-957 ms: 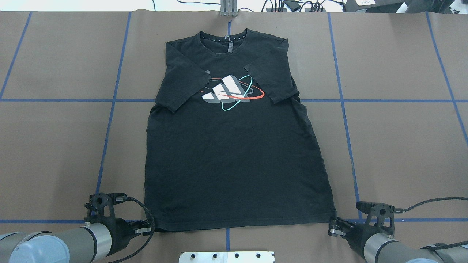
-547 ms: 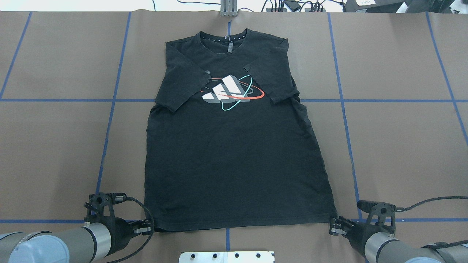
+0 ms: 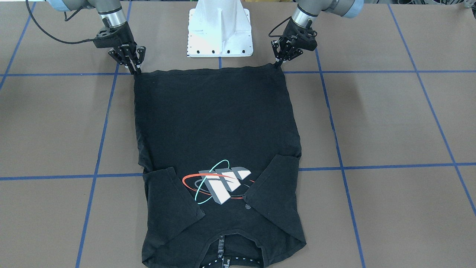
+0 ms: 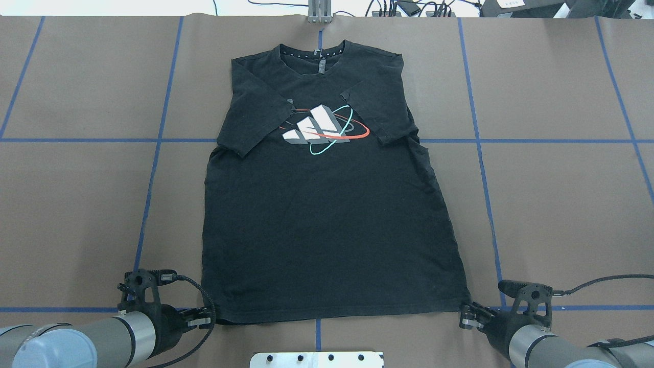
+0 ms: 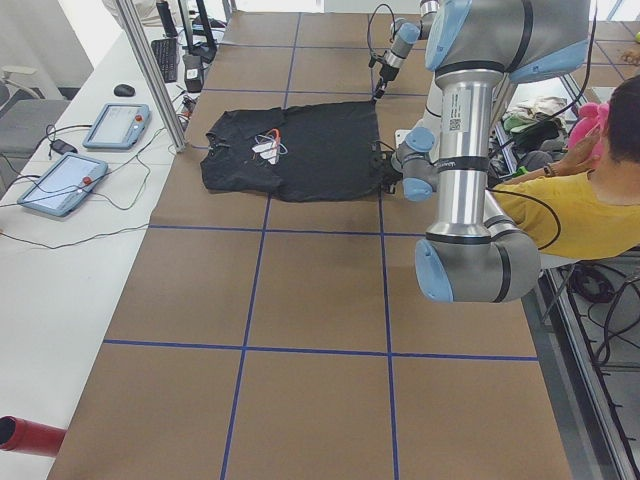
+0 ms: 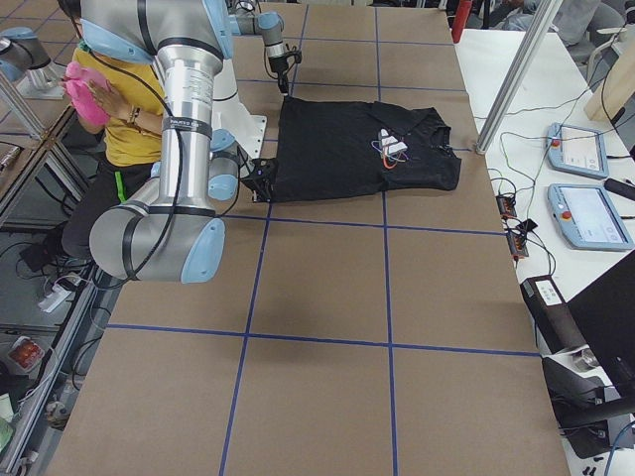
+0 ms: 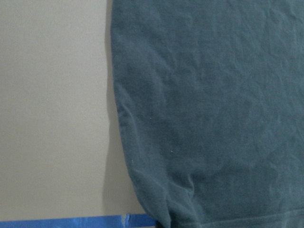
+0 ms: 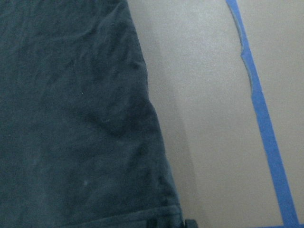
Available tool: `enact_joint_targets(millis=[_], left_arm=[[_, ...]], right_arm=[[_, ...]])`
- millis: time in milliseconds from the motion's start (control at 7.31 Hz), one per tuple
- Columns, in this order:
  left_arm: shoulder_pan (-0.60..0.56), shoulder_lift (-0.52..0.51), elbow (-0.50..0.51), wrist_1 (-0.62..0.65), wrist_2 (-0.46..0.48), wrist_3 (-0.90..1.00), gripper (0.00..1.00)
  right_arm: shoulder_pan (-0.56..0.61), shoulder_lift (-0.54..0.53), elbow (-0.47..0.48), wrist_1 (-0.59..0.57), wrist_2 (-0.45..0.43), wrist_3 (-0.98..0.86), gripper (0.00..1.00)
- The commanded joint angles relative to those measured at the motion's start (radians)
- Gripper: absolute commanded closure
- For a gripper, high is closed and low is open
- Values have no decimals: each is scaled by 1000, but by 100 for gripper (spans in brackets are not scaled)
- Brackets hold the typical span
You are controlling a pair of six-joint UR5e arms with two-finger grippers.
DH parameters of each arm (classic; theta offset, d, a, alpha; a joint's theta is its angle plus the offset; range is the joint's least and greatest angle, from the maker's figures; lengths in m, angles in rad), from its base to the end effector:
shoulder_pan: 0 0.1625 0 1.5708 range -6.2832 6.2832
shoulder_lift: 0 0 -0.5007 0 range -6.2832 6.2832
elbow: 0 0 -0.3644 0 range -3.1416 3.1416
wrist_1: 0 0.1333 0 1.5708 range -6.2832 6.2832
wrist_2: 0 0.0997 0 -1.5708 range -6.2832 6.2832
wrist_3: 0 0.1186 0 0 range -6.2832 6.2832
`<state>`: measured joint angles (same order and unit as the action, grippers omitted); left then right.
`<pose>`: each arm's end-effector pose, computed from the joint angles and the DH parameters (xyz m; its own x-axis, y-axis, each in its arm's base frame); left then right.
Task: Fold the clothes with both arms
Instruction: 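Grasp the hem corners with both grippers, adjusting the right gripper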
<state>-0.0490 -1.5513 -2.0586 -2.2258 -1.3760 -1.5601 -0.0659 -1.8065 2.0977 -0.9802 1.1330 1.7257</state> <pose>0.4552 -0.1788 0.4591 0.4345 -0.0108 -0.9006 0.2177 0.9715 0.0934 -0.3897 -0.1583 0.5361 0.5856 0.1014 0.8042 -0.3616 0.9207 0.1472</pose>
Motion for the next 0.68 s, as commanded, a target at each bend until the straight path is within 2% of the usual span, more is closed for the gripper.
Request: enact_joint_targets(millis=[0, 274, 547], left_arm=[[-2, -1, 0, 0, 0, 0, 100], [-6, -3, -11, 0, -5, 3, 100], [-24, 17, -121, 55, -49, 85, 100]], right_arm=[[17, 0, 1, 0, 1, -3, 100], [41, -1, 7, 0, 5, -8, 100], [57, -8, 85, -2, 30, -8, 100]])
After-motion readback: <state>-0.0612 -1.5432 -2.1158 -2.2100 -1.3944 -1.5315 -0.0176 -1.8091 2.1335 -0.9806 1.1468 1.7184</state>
